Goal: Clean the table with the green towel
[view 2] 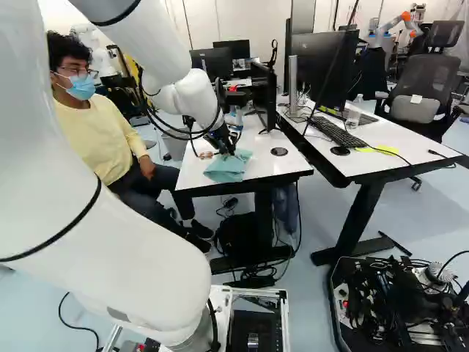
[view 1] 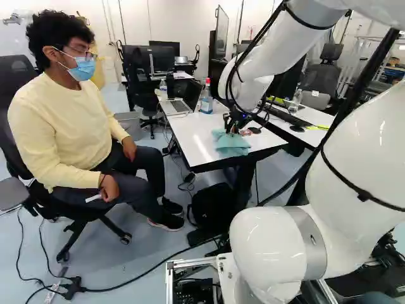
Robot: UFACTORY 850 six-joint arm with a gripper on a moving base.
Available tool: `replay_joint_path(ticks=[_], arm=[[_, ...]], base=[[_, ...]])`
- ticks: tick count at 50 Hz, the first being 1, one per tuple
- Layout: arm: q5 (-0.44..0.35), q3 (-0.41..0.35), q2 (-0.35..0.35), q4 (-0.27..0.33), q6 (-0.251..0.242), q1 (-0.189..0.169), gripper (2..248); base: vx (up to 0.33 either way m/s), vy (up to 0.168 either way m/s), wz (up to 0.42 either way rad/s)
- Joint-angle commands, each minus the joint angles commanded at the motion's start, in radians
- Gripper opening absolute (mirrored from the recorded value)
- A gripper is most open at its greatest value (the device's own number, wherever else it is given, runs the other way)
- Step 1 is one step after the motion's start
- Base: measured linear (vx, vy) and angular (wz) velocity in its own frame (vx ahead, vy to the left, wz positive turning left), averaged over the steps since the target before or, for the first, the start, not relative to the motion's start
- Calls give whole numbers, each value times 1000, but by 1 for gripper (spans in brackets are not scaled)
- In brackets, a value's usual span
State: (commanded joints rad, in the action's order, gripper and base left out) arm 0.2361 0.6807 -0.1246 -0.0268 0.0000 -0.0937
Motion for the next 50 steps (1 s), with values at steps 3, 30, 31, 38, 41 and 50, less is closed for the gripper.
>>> replay_joint_path(ticks=[3,30,31,38,41,50], arm=[[2,1,1,0,0,0,44],[4,2,2,0,0,0,44],[4,2,2,0,0,0,44],[-3,9,10,0,0,1,44],[-15,15,16,0,0,3,44],[-61,43,45,6,0,21,44]], base=[[0,0,0],[0,0,0],[0,0,0],[0,0,0],[0,0,0],[0,0,0]])
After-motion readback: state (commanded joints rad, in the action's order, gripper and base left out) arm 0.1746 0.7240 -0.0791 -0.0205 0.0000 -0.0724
